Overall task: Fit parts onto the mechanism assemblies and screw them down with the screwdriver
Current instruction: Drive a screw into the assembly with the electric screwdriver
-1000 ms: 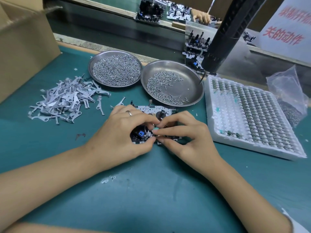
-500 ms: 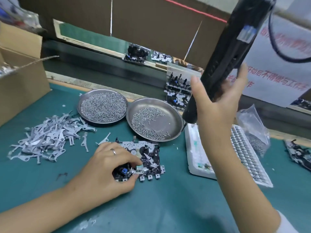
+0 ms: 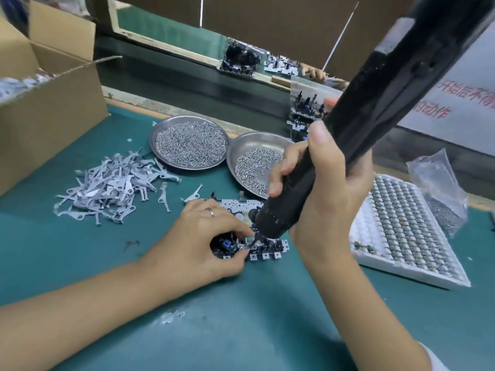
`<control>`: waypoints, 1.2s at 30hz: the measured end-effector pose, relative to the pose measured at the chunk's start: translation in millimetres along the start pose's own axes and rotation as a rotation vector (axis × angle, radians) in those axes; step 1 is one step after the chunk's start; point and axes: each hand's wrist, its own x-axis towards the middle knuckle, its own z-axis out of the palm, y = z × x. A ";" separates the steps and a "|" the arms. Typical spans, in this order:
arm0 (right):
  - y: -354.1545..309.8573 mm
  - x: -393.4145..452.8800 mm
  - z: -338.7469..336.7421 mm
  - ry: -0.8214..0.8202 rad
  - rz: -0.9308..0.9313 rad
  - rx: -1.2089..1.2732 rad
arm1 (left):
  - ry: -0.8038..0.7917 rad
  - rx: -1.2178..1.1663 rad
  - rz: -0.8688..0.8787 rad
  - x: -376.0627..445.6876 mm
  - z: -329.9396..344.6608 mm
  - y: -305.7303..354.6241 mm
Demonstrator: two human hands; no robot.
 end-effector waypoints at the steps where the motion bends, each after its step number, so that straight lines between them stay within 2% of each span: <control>1: 1.6 -2.6 0.9 0.002 0.003 0.005 | 0.000 -0.003 0.004 0.2 -0.3 0.6; 36: 6.0 -5.8 1.1 -0.014 -0.046 0.036 | -0.004 -0.032 -0.036 0.6 -0.5 2.2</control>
